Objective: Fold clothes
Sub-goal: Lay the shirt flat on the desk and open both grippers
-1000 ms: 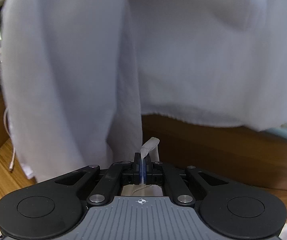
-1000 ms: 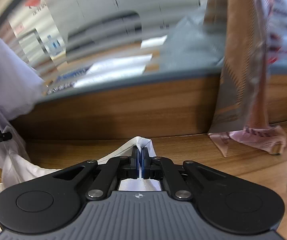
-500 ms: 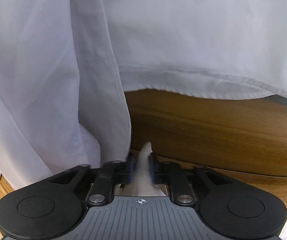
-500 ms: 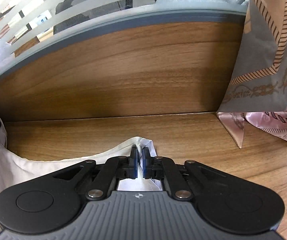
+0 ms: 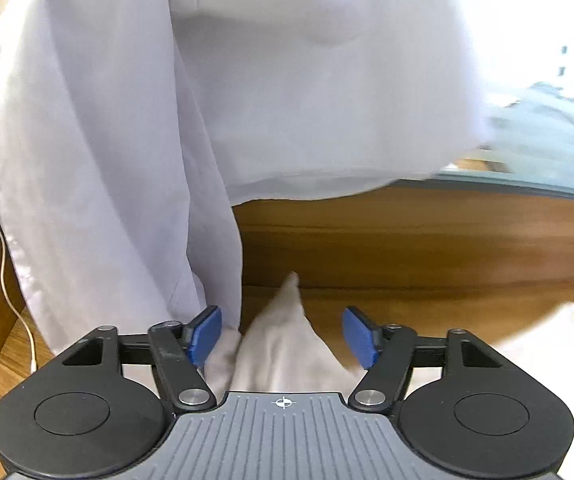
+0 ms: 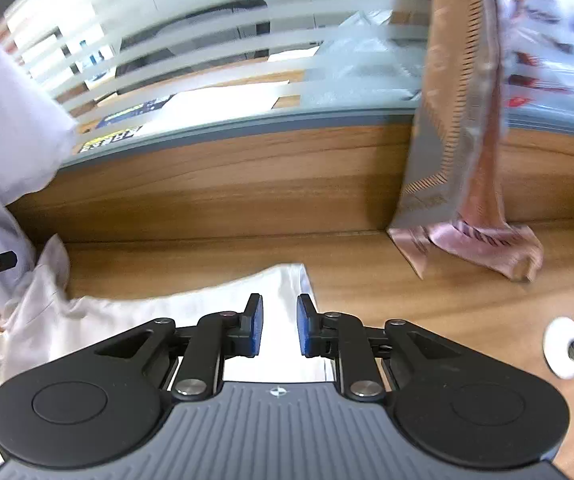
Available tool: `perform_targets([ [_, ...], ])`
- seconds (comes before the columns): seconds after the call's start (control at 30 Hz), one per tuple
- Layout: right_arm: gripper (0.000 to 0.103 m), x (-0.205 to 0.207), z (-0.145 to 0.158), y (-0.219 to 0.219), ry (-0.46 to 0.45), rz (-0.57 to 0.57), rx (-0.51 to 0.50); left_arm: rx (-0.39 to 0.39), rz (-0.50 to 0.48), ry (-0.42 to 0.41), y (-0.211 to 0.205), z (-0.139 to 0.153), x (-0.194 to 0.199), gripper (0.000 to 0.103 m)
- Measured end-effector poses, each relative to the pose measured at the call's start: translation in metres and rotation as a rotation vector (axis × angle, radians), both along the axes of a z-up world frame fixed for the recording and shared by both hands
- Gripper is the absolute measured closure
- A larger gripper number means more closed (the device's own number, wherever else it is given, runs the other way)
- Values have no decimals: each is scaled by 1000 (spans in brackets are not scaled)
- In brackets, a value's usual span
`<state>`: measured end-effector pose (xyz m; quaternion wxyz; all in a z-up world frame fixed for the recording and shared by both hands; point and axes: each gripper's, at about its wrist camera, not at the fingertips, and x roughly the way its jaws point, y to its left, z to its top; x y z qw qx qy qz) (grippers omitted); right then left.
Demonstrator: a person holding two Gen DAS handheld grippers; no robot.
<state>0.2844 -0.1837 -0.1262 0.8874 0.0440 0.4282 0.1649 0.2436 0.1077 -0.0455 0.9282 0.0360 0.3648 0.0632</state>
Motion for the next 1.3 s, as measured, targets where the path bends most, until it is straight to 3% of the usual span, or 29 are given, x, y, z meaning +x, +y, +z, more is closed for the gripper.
perform_targets([
  [0.23, 78, -90, 27, -30, 4, 30, -17, 12, -97, -20, 0, 27, -74, 25],
  [0.4, 78, -149, 26, -32, 27, 58, -13, -16, -172, 6, 6, 36, -112, 23],
  [0.67, 77, -229, 11, -21, 22, 140, 21, 31, -463, 12, 4, 17, -179, 22],
  [0.9, 75, -270, 9, -5, 39, 234, 15, -4, -654, 75, -10, 4, -215, 22],
  [1.3, 72, -302, 26, -35, 82, 281, -51, -7, -996, 139, -78, -35, -246, 22],
])
